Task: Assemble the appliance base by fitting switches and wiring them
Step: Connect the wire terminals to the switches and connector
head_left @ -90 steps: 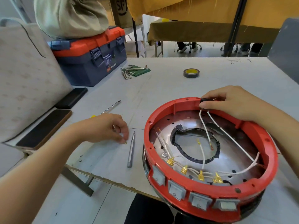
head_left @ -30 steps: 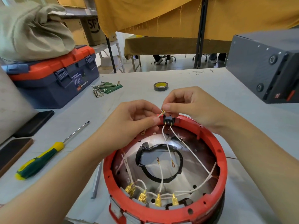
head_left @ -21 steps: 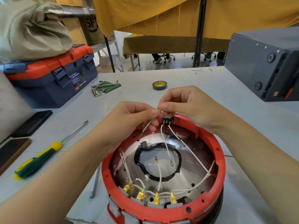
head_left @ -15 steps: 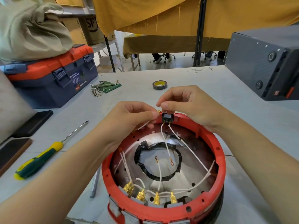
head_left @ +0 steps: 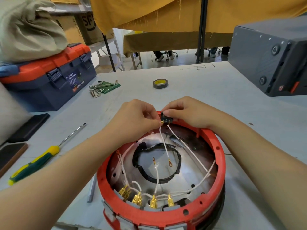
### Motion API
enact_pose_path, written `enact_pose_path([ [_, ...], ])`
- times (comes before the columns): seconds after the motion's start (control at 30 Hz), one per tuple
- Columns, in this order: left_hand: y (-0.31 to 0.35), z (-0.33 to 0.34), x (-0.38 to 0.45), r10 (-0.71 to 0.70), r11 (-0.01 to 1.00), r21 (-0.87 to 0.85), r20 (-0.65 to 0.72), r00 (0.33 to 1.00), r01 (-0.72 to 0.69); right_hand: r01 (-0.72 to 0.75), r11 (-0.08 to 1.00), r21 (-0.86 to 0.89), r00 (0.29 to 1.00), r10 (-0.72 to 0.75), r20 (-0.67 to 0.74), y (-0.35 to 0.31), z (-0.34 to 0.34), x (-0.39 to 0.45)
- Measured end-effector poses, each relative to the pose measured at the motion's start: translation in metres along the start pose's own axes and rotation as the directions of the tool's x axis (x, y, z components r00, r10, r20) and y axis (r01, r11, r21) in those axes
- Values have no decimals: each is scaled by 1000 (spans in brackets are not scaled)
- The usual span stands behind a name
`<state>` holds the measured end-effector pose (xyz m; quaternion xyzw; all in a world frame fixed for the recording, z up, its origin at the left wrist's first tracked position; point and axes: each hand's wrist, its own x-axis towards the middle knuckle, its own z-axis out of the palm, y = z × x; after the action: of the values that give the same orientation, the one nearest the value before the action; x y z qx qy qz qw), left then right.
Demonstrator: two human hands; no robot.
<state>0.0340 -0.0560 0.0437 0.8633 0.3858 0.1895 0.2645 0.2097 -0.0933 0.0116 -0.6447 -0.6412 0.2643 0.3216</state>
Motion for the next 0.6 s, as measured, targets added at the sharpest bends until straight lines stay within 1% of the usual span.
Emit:
enact_pose_path([
  [0.1,6,3,6,12,995,98,-3,1000,-12,2,1000,19,1000,-2,-10,1,2,-1],
  [0.3,10,12,9,-22,985,170,-15,1000,24,16,999,45,999,-14,-42,1,5,-4],
  [0.4,9,15,9,-38,984,175,-18,999,41,21,999,48,999,-18,-48,1,6,-5],
  [0.6,9,17,6,-19,975,221,-39,999,27,19,998,51,999,-17,-49,0,5,-6],
])
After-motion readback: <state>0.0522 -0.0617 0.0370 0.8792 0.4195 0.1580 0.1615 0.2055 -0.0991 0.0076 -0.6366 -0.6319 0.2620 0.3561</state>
